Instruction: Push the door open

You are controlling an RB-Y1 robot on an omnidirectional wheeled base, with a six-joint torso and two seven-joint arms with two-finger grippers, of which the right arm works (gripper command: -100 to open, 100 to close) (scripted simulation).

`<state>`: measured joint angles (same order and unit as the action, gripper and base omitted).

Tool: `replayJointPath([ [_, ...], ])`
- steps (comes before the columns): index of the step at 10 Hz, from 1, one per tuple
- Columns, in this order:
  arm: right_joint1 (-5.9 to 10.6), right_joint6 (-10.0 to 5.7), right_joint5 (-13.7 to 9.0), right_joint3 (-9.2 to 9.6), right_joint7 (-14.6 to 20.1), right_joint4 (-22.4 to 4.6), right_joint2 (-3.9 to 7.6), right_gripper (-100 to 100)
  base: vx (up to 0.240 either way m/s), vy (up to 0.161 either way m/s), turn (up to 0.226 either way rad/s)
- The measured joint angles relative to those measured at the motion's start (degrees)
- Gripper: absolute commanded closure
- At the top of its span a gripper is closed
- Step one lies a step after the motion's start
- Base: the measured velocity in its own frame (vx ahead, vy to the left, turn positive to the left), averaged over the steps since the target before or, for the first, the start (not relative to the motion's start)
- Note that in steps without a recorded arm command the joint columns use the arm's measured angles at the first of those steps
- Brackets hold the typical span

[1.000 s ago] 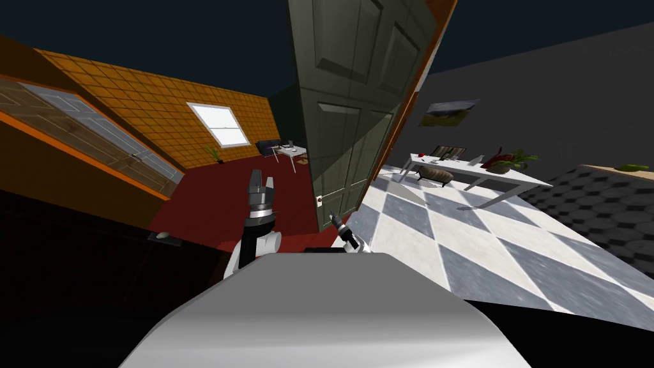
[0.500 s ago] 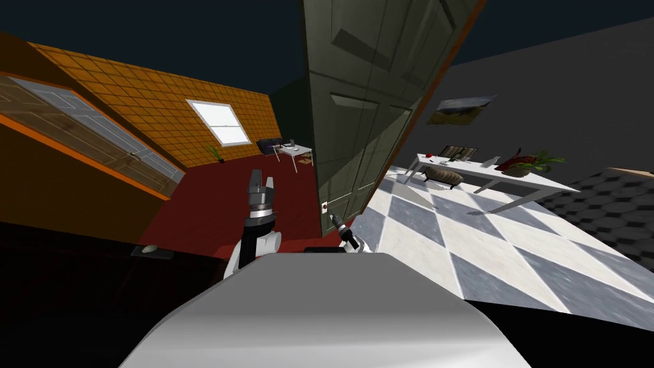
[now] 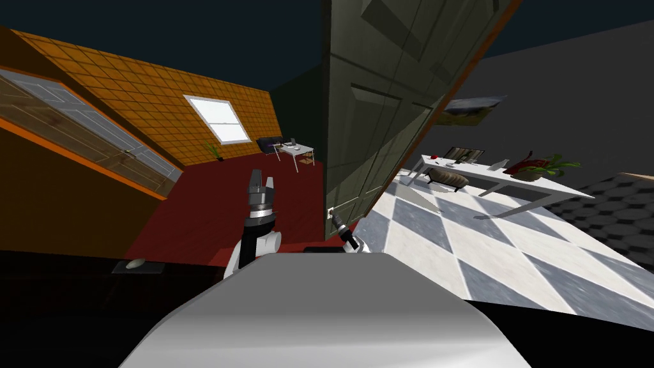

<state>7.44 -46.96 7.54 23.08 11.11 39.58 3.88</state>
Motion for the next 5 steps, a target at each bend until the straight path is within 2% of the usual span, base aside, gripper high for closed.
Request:
replayJointPath([
  [4, -0.09, 0.25, 0.1, 0.13, 0.0, -0.1, -0.03, 100, -0.01, -0.008, 0.0],
  [5, -0.13, 0.26, 0.1, 0.12, 0.0, -0.2, -0.02, 100, 0.077, 0.063, -0.026],
])
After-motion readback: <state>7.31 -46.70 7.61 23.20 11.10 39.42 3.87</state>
